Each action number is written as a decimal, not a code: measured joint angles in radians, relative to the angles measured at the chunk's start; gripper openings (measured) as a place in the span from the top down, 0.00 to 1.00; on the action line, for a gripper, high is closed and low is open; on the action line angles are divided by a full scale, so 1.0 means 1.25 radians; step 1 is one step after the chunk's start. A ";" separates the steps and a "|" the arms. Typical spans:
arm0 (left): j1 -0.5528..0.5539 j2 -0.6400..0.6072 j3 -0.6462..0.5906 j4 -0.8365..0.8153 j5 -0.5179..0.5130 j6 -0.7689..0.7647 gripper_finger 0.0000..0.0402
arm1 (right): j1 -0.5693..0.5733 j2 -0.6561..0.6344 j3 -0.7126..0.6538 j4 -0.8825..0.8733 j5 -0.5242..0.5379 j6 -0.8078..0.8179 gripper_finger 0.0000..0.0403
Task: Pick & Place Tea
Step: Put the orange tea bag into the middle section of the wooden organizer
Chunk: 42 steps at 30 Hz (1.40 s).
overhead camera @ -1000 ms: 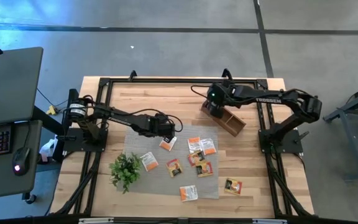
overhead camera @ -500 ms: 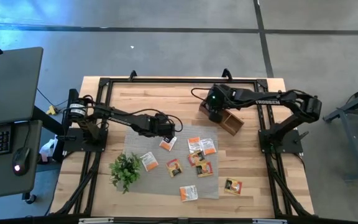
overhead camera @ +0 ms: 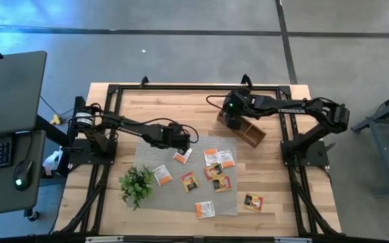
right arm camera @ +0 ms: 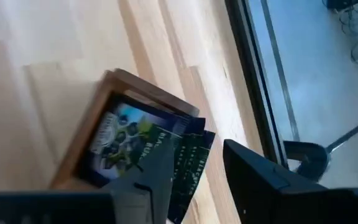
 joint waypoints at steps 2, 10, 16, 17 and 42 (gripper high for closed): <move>0.000 0.000 0.000 0.000 0.005 0.000 1.00 | 0.017 -0.001 0.019 -0.020 -0.010 0.001 0.64; 0.000 -0.036 0.001 -0.007 0.061 0.079 1.00 | 0.082 -0.001 0.034 -0.077 -0.278 -0.001 0.65; 0.006 -0.091 0.000 -0.029 -0.008 0.125 1.00 | 0.107 -0.001 -0.006 -0.084 -0.501 0.041 0.62; 0.007 -0.099 -0.002 -0.038 -0.009 0.126 1.00 | 0.113 0.000 -0.023 -0.080 -0.521 0.064 0.61; 0.037 -0.104 0.000 -0.011 -0.020 0.135 1.00 | 0.200 0.001 -0.331 0.330 -0.457 0.200 0.59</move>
